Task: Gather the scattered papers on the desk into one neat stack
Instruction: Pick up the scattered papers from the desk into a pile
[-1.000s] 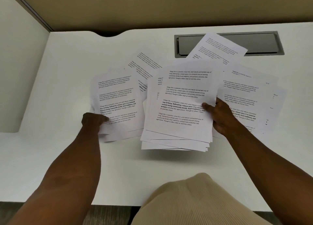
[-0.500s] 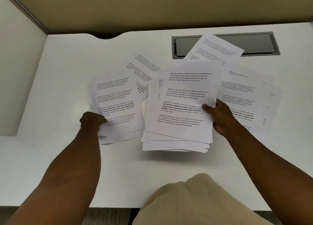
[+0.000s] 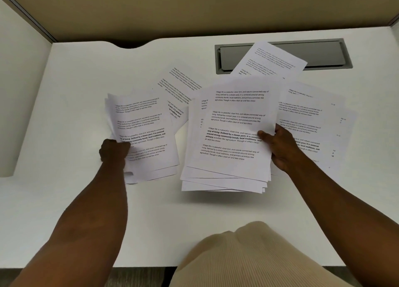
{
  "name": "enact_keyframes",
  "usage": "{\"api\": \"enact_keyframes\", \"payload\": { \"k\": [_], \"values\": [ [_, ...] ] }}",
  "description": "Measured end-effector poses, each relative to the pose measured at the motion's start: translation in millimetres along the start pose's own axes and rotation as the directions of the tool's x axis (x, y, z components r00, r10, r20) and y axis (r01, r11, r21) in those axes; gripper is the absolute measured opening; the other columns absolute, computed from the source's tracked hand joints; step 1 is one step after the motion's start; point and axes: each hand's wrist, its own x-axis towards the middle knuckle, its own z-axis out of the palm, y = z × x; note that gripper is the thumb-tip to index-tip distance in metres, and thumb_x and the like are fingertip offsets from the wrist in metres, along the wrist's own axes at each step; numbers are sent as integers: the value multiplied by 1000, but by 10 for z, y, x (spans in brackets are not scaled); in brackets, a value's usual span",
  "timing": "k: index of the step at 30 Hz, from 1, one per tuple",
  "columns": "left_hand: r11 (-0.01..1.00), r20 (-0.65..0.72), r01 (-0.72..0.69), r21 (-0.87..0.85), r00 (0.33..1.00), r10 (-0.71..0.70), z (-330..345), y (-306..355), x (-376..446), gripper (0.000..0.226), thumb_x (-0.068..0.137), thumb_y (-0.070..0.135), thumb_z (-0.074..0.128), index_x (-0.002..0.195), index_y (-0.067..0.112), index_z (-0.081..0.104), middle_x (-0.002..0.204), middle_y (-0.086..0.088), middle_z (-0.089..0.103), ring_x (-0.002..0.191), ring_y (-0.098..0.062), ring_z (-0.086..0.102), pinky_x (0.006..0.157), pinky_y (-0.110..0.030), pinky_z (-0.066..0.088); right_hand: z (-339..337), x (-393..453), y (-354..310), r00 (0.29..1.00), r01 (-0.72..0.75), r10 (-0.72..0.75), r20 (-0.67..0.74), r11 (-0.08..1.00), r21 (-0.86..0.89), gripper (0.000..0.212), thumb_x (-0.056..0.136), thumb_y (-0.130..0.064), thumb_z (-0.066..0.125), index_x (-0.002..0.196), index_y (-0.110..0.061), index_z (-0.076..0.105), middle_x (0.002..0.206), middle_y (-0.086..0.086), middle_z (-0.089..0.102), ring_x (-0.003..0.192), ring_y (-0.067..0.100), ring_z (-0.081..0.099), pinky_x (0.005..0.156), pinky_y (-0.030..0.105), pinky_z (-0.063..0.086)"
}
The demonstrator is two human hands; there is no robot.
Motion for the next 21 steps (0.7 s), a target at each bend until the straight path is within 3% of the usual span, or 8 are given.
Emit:
{"api": "enact_keyframes", "payload": {
  "k": [3,8,11,13,18,21],
  "values": [
    [995,-53,-89,-34,995,87,-40,102,-91,45,79,26,71,115,2,58,121,-17,63,110,-37,60,94,-41,51,-3,26,24,1000,-5,5,-8,1000,-6,40,89,1,61,128,-8,56,123,12,65,110,29,63,96,46,51],
    [973,-64,-188,-135,981,181,-133,290,-155,47,78,18,78,114,8,49,127,-19,58,115,-34,58,93,-39,47,12,51,58,1000,-11,11,-5,1000,-12,40,89,1,61,128,-8,57,123,12,65,111,29,63,96,46,51],
    [962,-29,-270,-36,963,269,-263,446,-156,54,76,22,82,119,2,58,128,-19,62,116,-34,59,98,-41,49,25,50,52,1000,-13,13,8,1000,-10,36,90,0,61,124,-10,58,120,10,66,107,27,65,91,43,53],
    [943,7,-334,11,943,334,-387,589,-235,47,76,25,82,113,2,66,122,-18,67,112,-35,63,98,-43,50,32,51,47,1000,-17,17,22,1000,-9,34,90,-1,61,122,-12,59,117,7,67,102,23,66,86,40,55],
    [753,6,-612,244,777,630,-753,1059,-787,30,87,23,70,110,5,70,114,-21,69,106,-39,64,85,-37,47,14,71,64,999,-21,21,34,1000,-8,34,90,-1,61,122,-12,59,117,6,68,100,22,67,88,41,54],
    [650,24,-715,256,677,735,-947,1341,-1214,29,94,26,62,116,8,68,117,-17,69,103,-38,64,80,-34,44,5,60,71,999,-24,24,32,1000,5,33,91,0,60,122,-11,59,117,7,67,101,22,67,89,42,54]
  ]
}}
